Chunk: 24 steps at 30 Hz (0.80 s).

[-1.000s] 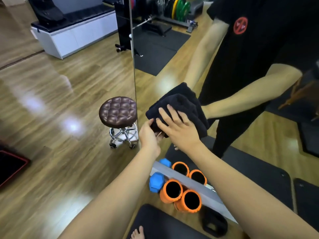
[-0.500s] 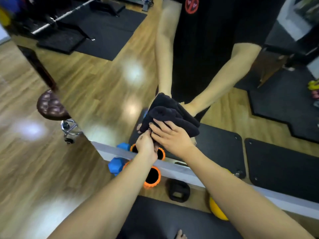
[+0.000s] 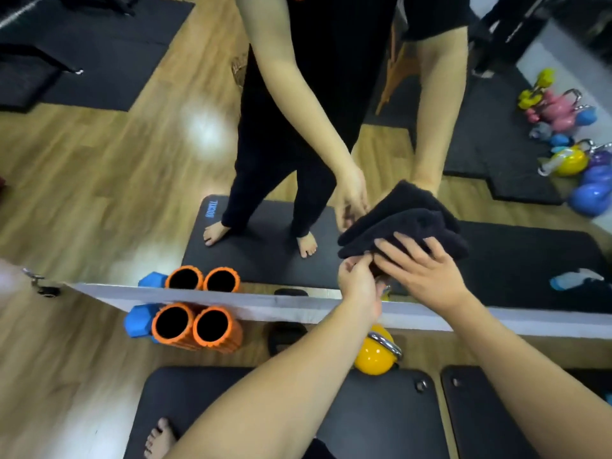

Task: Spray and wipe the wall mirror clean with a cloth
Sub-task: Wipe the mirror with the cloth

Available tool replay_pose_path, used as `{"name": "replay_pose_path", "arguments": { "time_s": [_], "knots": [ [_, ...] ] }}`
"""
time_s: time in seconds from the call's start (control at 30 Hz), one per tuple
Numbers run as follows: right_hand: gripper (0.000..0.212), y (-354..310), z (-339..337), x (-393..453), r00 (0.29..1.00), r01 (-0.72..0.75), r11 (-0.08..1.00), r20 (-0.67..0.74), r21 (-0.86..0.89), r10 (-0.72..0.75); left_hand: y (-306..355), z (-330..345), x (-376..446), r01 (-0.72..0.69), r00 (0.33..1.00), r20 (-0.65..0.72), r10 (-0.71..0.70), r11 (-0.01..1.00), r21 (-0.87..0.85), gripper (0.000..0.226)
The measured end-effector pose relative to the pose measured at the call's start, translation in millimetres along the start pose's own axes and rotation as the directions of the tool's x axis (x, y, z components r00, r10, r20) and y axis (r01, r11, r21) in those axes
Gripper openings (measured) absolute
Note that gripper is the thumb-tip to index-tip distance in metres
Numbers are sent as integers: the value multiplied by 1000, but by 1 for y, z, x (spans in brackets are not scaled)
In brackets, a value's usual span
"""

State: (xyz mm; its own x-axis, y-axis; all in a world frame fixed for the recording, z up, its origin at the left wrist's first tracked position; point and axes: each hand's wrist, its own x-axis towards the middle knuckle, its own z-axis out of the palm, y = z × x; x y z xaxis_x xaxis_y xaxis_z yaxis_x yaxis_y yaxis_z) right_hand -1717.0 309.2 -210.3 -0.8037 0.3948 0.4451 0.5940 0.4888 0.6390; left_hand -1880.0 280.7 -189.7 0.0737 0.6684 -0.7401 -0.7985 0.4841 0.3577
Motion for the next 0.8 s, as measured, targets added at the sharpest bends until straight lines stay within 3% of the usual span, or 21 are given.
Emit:
{"name": "replay_pose_path", "arguments": {
  "time_s": [0.13, 0.23, 0.33, 0.4, 0.47, 0.57, 0.6, 0.67, 0.73, 0.8],
  "knots": [
    [52, 20, -7, -38, 978, -207, 977, -1, -59, 207, -23, 32, -13, -62, 997, 56, 57, 995, 81, 8],
    [44, -1, -7, -39, 842, -539, 842, 3, -5, 539, -27, 38, -19, -206, 978, 81, 191, 943, 260, 7],
    [36, -34, -6, -14, 540, -836, 523, 80, 162, 838, -27, 34, -27, -475, 877, 211, 432, 717, 509, 17],
    [45, -54, -9, 10, 264, -924, 203, 158, 324, 951, -26, 25, -30, -633, 768, 377, 518, 520, 574, 26],
    [50, -70, -15, 34, 23, -886, -112, 284, 450, 959, -20, 11, -31, -748, 642, 554, 530, 271, 606, 35],
    [52, -85, -22, 64, -184, -752, -392, 401, 530, 897, 8, -10, -25, -817, 477, 750, 459, -83, 571, 39],
    [53, -90, -24, 74, -227, -707, -455, 436, 542, 871, 19, -18, -22, -817, 455, 778, 433, -145, 558, 39],
    [53, -104, -26, 92, -238, -665, -491, 463, 563, 854, 44, -41, -17, -805, 442, 780, 443, -189, 563, 39],
    [52, -121, -25, 113, -243, -642, -517, 489, 566, 838, 69, -70, -13, -778, 470, 721, 510, -146, 611, 36],
    [51, -145, -23, 143, -247, -623, -551, 529, 555, 812, 93, -103, -13, -727, 540, 608, 582, -42, 686, 28]
  ]
}}
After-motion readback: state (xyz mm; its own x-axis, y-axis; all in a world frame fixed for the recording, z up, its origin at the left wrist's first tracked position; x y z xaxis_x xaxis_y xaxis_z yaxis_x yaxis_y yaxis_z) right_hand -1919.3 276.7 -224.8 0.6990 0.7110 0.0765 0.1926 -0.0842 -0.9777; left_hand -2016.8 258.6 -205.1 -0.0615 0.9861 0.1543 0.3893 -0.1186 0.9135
